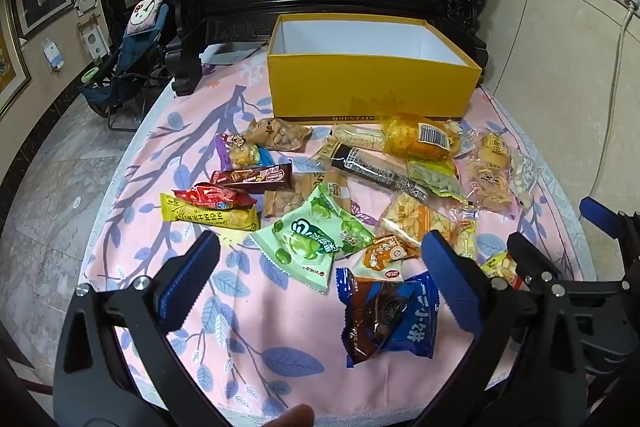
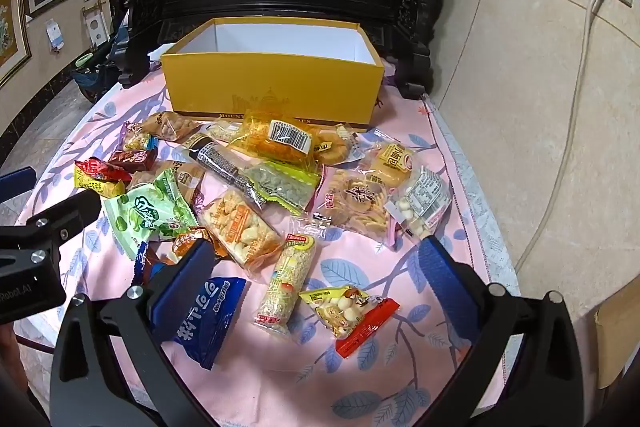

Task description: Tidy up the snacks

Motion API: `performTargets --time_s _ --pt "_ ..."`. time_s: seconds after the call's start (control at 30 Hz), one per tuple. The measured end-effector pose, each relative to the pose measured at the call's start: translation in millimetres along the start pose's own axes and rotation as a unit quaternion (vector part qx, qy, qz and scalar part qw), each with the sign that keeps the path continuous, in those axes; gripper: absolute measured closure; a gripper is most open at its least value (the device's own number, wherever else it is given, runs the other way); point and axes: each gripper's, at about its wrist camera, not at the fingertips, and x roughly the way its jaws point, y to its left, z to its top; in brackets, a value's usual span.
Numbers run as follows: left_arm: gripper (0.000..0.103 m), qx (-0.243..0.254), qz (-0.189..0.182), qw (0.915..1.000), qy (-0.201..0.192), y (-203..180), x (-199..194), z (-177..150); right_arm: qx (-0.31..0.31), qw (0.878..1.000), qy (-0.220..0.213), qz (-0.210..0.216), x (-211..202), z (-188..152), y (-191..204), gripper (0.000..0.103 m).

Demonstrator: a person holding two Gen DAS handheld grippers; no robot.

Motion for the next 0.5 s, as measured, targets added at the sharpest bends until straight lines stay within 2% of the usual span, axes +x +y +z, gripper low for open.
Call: performTargets --time_s 0.5 --pt "0.002 -0.002 -0.003 1.0 0.003 -0.4 -0.4 0.0 -0.002 1.0 0.003 -0.002 1.5 0.1 1.9 0.001"
